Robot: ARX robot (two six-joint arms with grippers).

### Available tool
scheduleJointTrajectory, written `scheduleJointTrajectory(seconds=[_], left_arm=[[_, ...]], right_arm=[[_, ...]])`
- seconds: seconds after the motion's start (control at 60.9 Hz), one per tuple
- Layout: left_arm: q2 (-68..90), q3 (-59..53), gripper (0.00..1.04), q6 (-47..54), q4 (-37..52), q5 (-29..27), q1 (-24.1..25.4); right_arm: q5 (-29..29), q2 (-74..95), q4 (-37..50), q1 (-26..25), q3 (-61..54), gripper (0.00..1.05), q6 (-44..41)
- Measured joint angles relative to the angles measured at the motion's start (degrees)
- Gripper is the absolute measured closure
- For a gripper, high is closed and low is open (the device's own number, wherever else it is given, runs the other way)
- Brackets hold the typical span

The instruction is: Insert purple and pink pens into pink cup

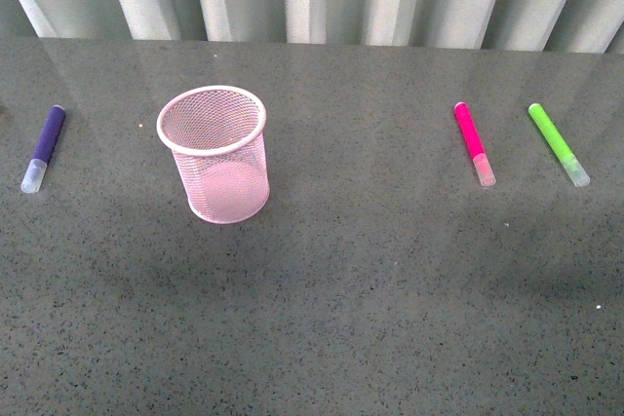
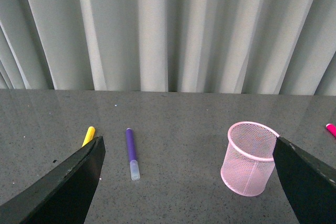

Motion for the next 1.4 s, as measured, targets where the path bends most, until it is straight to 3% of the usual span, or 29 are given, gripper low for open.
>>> scheduleJointTrajectory(seconds=[1.346, 1.396], left_arm=[[0.0, 0.0, 0.07, 0.0, 0.0, 0.0, 0.0], [1.5, 1.0, 0.07, -1.7, -3.1, -3.4, -1.1]], right_arm=[[0.0, 0.0, 0.0, 0.0, 0.0, 0.07, 0.0], [0.0, 0.0, 0.0, 0.0, 0.0, 0.07, 0.0]])
